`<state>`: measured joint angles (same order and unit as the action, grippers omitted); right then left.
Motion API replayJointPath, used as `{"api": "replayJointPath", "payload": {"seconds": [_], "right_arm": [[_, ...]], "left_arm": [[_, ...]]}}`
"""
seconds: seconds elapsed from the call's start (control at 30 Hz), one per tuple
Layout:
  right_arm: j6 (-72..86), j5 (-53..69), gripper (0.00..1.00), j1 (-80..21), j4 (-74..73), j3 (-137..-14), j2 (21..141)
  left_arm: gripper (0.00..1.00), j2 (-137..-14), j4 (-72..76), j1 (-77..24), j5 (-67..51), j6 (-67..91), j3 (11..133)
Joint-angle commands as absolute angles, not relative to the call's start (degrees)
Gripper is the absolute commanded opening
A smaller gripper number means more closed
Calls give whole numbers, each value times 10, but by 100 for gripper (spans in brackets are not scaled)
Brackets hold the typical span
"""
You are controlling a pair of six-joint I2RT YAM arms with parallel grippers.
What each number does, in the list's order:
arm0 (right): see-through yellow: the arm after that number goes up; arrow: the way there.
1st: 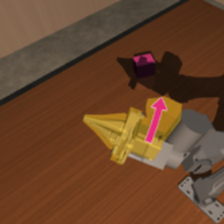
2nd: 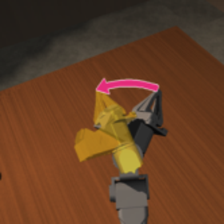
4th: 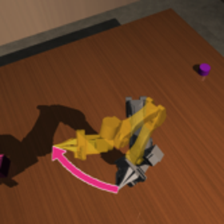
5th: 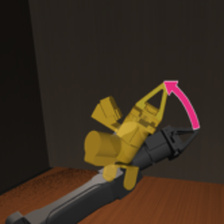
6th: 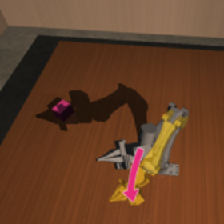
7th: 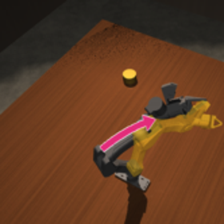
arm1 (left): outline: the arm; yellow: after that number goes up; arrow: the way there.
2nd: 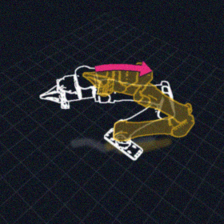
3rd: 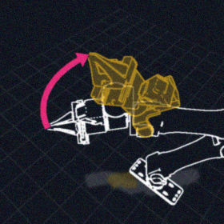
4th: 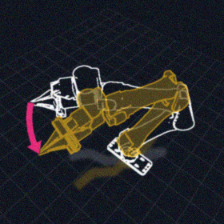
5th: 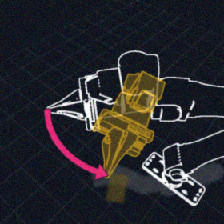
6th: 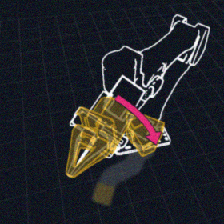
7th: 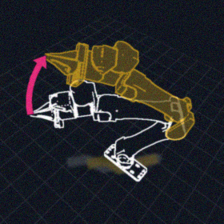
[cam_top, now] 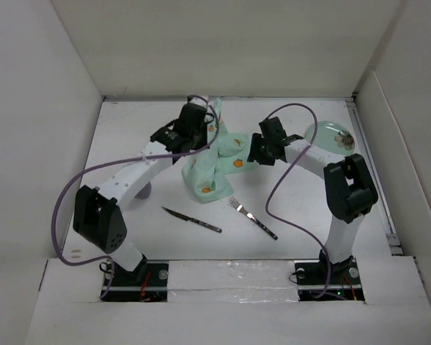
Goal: Set the dinner table for one person
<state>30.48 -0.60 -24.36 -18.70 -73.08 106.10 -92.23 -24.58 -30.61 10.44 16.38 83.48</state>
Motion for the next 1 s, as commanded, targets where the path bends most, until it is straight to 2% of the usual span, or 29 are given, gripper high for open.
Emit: {"api": "replayJointPath", "payload": {"seconds": [0.0, 0.03, 0.07, 0.17, 0.3, 0.33, 0.43, 0.5, 0.53, 0.6, 0.63, 0.67, 0.97], "right_arm": [[306, -45, 56, -240, -220, -773, 1083], [307, -47, 55, -240, -225, -780, 1091], [306, -48, 55, -240, -231, -786, 1106], [311, -56, 53, -240, -245, -801, 1125], [319, -45, 46, -240, -243, -799, 1137], [321, -45, 39, -240, -244, -799, 1138], [323, -48, 28, -240, -239, -792, 1143], [323, -40, 24, -240, -232, -787, 1143], [324, -40, 17, -240, -229, -781, 1139], [326, -35, 12, -235, -215, -771, 1132], [324, -34, 4, -228, -211, -763, 1122], [323, -33, 1, -228, -207, -759, 1118], [316, -4, 0, -203, -171, -725, 1074]], "left_arm": [[5, -869, -204, -375, 68, 184, 748], [21, -841, -166, -375, 45, 192, 725], [27, -832, -149, -375, 28, 203, 679], [38, -832, -128, -382, -29, 216, 646], [51, -875, -135, -450, 16, 188, 654], [52, -896, -137, -468, 26, 185, 656], [53, -928, -117, -474, 37, 193, 643], [54, -943, -109, -474, 41, 195, 635], [54, -960, -108, -474, 44, 194, 634], [54, -982, -109, -474, 47, 190, 633], [54, -990, -106, -480, 48, 185, 634], [54, -995, -107, -486, 52, 182, 635], [55, -1063, -112, -498, 100, 178, 658]]}}
